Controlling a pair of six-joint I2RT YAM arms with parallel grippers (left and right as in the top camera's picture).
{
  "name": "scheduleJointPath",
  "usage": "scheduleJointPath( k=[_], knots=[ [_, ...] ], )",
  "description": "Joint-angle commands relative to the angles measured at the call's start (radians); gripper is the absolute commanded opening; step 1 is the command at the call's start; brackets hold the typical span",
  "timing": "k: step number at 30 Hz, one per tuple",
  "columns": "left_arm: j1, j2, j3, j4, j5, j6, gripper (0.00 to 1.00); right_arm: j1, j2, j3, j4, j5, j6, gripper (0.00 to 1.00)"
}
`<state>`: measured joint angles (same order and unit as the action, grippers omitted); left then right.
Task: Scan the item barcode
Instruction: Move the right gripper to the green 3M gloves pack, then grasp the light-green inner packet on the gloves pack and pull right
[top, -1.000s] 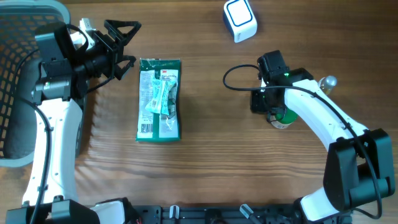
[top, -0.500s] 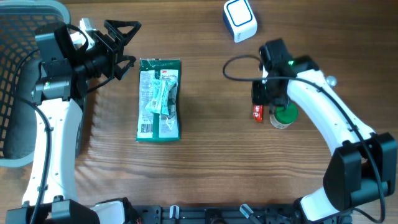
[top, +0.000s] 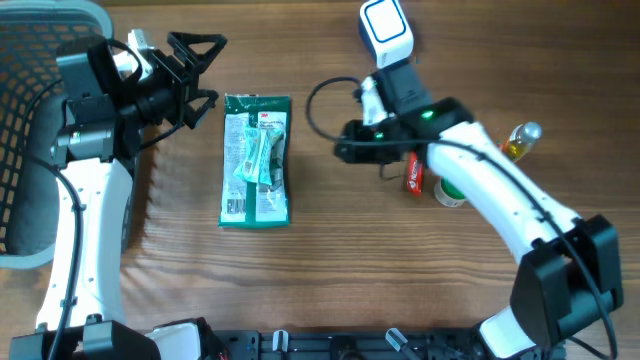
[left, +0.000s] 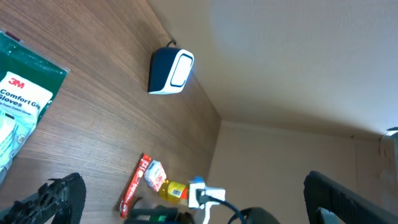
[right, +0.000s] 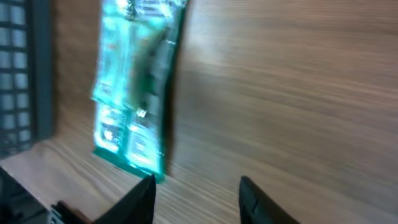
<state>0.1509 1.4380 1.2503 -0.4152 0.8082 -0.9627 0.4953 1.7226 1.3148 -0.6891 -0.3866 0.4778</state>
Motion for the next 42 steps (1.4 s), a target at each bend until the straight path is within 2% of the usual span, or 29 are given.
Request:
scheduleJointPath(
  k=[1,3,5,9,17,19,22,24,29,34,39,40,42],
  knots=[
    [0.004,-0.015,0.008,0.003,0.001,0.016,1.0,0.086,0.008,-0.024,0.029,0.077,0.242,0.25],
    [0.004,-0.015,0.008,0.003,0.001,0.016,1.0,0.133,0.008,-0.037,0.05,0.142,0.301,0.1],
    [0.004,-0.015,0.008,0.002,0.001,0.016,1.0,0.189,0.008,-0.055,0.091,0.185,0.31,0.04],
    [0.004,-0.015,0.008,0.002,0.001,0.016,1.0,0.261,0.009,-0.058,0.103,0.279,0.311,0.04],
    [0.004,-0.015,0.008,0.002,0.001,0.016,1.0,0.304,0.011,-0.058,0.153,0.275,0.306,0.04],
    [0.004,-0.015,0.008,0.002,0.001,0.016,1.0,0.304,0.019,-0.059,0.164,0.275,0.306,0.05],
    [0.004,-0.015,0.008,0.002,0.001,0.016,1.0,0.309,0.058,-0.058,0.232,0.249,0.264,0.15],
    [0.004,-0.015,0.008,0.002,0.001,0.016,1.0,0.32,0.092,-0.058,0.287,0.25,0.254,0.27],
    [0.004,-0.015,0.008,0.002,0.001,0.016,1.0,0.325,0.196,-0.058,0.472,0.288,0.254,0.38],
    [0.004,-0.015,0.008,0.002,0.001,0.016,1.0,0.325,0.278,-0.058,0.613,0.398,0.258,0.39],
    [0.004,-0.015,0.008,0.002,0.001,0.016,1.0,0.325,0.367,-0.058,0.753,0.337,0.259,0.4],
    [0.004,-0.015,0.008,0.002,0.001,0.016,1.0,0.325,0.376,-0.058,0.761,0.325,0.259,0.39],
    [0.004,-0.015,0.008,0.002,0.001,0.016,1.0,0.325,0.381,-0.058,0.755,0.327,0.257,0.26]
  ],
)
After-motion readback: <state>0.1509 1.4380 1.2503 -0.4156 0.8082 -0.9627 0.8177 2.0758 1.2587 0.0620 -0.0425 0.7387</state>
